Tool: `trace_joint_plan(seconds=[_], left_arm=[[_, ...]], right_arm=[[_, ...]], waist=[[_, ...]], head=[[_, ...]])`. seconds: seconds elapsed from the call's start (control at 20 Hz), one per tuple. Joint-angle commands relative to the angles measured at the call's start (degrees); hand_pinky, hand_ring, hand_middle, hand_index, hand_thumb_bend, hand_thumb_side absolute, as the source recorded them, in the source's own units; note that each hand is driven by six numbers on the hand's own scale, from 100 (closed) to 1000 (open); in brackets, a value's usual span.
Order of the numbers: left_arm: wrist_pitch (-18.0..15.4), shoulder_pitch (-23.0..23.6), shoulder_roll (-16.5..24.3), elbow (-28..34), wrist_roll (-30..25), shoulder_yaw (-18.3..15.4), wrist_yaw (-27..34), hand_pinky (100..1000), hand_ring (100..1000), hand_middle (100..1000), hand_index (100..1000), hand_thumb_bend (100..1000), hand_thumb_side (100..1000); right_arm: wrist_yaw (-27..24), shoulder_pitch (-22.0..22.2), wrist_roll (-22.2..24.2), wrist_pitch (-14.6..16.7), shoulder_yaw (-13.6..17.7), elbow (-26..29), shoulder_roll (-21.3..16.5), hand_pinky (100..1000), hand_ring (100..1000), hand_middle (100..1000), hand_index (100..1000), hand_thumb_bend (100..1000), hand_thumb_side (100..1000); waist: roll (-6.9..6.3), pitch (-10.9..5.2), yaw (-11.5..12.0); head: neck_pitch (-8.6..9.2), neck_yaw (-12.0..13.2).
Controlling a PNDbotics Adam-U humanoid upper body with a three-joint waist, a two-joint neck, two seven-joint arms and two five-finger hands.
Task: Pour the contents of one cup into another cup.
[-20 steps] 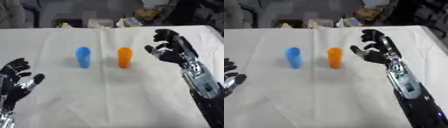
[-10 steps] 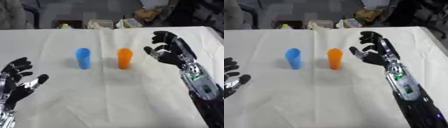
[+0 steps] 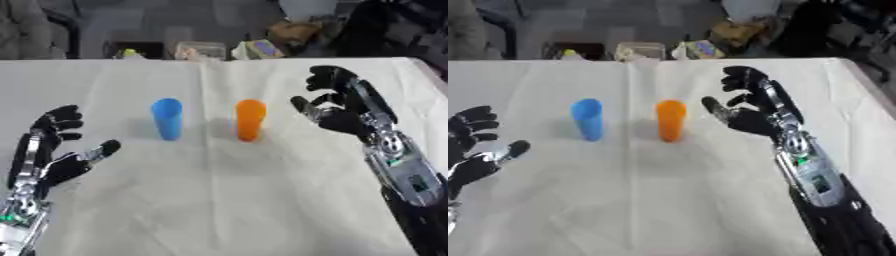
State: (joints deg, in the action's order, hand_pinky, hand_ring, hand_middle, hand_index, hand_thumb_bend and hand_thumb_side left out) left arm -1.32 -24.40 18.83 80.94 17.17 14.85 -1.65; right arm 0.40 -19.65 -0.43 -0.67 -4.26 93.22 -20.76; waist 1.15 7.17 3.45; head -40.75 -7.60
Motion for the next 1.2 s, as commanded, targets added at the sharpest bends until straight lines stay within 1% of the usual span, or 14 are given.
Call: trace_joint_plan(seconds=[0.05,0.3,0.5,0.8,1.2], left_arm=[[-0.79,-3.28,-0.85,-3.78,1.10,0.37,-1.89,682,723,670,791,960,282],[-2.81,-8.45,-2.81,-10.08,2.03,1.19,-3.71,683,722,673,790,955,270],[-4.15,-11.33,-4.00,-13.49,1.54,1.86,-4.04,683,721,673,790,955,269],[-4.97,-13.47,-4.65,-16.10,1.60,1.93,-4.84,680,718,672,790,951,261],[-5.66,-16.03,-5.03,-17.92,2.46,1.88,-5.11,679,716,671,789,949,258]], right_arm=[[-0.25,-1.03,-0.25,-0.02,0.05,1.70,-0.31,570,727,666,805,477,211],[-0.37,-1.32,-0.29,-0.02,-0.20,2.23,0.09,569,726,666,805,472,215],[-0.48,-1.42,-0.36,-0.06,-0.34,2.42,0.46,567,725,664,804,468,221],[-0.61,-1.72,-0.46,-0.02,-0.54,2.56,0.94,564,722,661,803,464,230],[-0.73,-2.18,-0.46,0.07,-0.84,2.75,1.50,563,720,660,802,462,235]], waist=[[0.11,-0.40,-0.22],[0.68,0.29,-1.13],[1.11,0.90,-2.02],[1.60,1.89,-3.35],[2.16,3.23,-5.13]], head=[[0.63,0.52],[1.06,1.22],[1.38,1.78],[1.73,2.42],[2.26,3.12]])
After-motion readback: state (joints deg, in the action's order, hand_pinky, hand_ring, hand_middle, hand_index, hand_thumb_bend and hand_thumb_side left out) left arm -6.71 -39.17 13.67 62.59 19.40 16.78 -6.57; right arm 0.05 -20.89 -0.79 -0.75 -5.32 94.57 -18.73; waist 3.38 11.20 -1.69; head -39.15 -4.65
